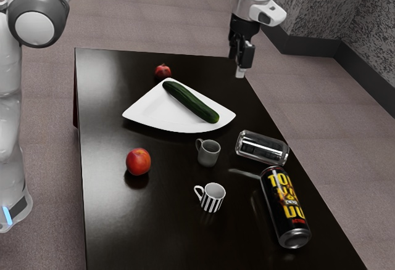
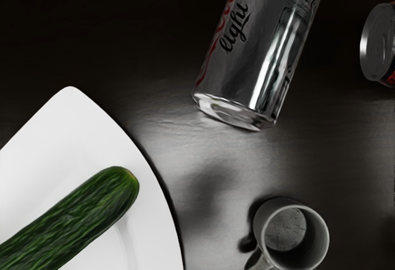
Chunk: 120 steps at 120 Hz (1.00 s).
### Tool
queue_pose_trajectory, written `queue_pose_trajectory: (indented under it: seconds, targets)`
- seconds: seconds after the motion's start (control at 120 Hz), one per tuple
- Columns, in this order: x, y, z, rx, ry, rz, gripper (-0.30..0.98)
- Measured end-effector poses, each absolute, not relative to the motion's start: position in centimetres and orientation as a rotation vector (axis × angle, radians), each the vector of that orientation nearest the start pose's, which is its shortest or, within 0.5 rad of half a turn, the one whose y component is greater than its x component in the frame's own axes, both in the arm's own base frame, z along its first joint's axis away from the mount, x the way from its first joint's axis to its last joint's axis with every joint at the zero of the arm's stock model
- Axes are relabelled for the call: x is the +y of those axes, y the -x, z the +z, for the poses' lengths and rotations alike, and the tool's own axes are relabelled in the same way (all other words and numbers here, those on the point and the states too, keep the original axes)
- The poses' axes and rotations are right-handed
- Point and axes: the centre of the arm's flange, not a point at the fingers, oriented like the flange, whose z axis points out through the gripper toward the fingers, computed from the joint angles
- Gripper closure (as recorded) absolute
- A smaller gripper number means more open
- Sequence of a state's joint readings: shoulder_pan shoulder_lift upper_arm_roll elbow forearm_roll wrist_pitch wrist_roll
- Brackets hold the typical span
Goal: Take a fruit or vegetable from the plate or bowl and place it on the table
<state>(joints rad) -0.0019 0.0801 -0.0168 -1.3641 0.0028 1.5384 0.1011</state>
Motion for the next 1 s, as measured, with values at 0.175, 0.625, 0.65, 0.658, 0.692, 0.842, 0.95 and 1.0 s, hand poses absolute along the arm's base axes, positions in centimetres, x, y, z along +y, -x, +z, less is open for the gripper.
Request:
queue_pose_trajectory:
  seconds: [0.175,0.625,0.65,0.658,0.692,0.842,0.95,1.0]
  targets:
    - [-1.2,-57.7,67.5,0.203,3.136,-0.169,0.00]
    - [4.7,-59.0,67.4,0.594,3.003,-0.172,0.00]
    - [5.2,-59.0,67.3,0.618,2.996,-0.172,0.00]
    - [5.4,-59.0,67.3,0.625,2.993,-0.173,0.00]
    - [6.0,-59.0,67.3,0.655,2.983,-0.172,0.00]
    - [9.5,-56.3,61.8,0.762,2.982,-0.050,0.00]
    - [12.7,-54.5,56.9,0.814,2.987,0.018,0.00]
    - [14.2,-54.0,55.3,0.835,2.984,0.027,0.00]
